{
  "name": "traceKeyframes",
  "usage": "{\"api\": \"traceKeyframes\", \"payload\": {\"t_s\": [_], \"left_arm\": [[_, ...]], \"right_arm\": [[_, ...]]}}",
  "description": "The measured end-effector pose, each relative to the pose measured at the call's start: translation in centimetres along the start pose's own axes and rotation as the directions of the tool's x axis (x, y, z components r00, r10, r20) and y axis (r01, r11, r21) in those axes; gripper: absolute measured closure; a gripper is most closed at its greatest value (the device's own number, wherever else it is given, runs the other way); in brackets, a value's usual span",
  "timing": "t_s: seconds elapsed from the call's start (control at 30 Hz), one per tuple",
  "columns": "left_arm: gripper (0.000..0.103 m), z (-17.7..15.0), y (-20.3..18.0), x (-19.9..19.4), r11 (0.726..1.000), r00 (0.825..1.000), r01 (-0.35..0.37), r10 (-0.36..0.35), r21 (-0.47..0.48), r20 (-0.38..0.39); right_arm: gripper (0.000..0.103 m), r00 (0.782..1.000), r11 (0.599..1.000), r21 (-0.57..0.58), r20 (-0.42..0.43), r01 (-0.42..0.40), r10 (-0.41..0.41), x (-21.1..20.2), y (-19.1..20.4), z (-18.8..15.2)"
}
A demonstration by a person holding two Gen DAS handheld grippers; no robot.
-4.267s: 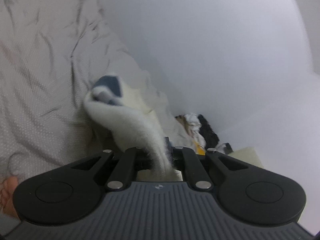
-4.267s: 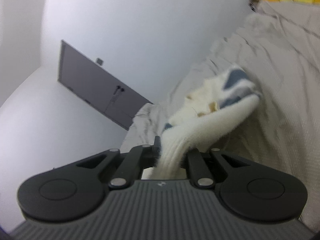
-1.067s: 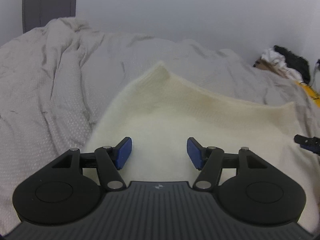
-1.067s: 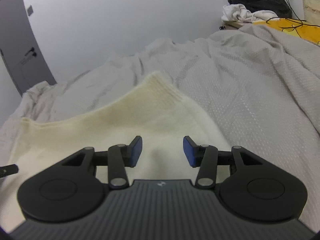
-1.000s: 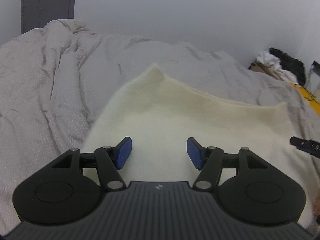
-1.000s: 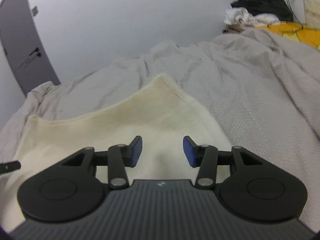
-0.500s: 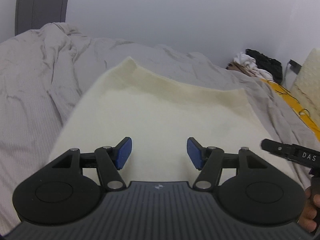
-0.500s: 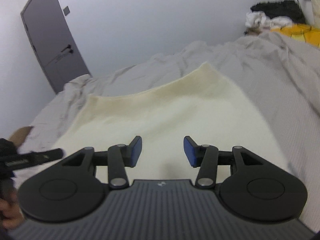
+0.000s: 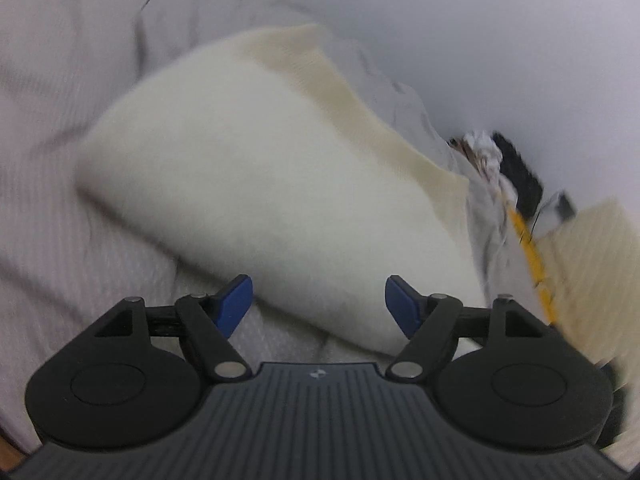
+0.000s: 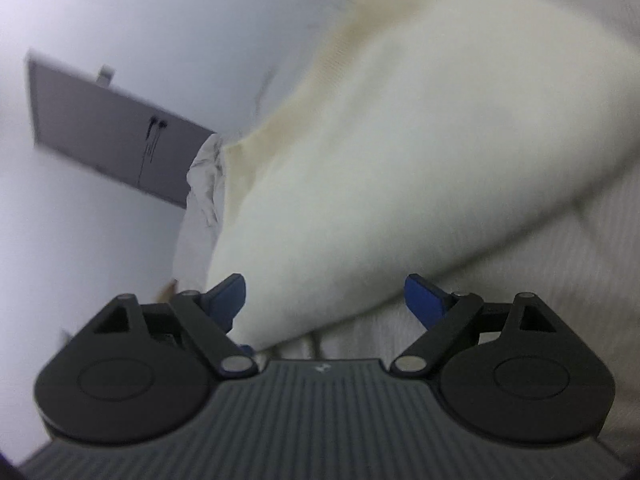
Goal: Fold large clothes
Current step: 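Grasp the folded edge of the sweater with both grippers, then fold the held edge over the sweater and open both grippers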
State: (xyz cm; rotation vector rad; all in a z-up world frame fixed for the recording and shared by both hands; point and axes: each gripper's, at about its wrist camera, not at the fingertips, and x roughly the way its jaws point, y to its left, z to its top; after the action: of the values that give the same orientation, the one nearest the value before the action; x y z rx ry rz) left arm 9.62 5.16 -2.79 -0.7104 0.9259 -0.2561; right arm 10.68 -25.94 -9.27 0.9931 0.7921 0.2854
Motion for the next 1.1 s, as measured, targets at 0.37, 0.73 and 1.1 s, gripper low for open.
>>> {"api": "traceKeyframes", "payload": {"t_s": [0.37, 0.73, 1.1], "left_arm": [[0.027, 1.5, 7.6, 4.1, 0.87, 0.989, 0.145, -0.137, -0.472, 0.052], [0.074, 2.1, 5.5, 1.4, 0.948, 0.987, 0.094, -0.05, -0.303, 0.15], [0.076, 0.2, 1.7, -6.7, 0.976, 0.975, 0.139, -0.106, -0.166, 0.195]], "right_arm": [[0.018, 0.989, 0.943, 0.333, 0.143, -0.028, -0.021, 0.9, -5.5, 1.2], [0.06, 0.973, 0.989, 0.144, 0.221, 0.036, -0.068, -1.2, -3.8, 1.8], [0.064, 0.959, 1.0, 0.002, 0.285, 0.014, -0.014, -7.3, -0.1, 0.7]]}}
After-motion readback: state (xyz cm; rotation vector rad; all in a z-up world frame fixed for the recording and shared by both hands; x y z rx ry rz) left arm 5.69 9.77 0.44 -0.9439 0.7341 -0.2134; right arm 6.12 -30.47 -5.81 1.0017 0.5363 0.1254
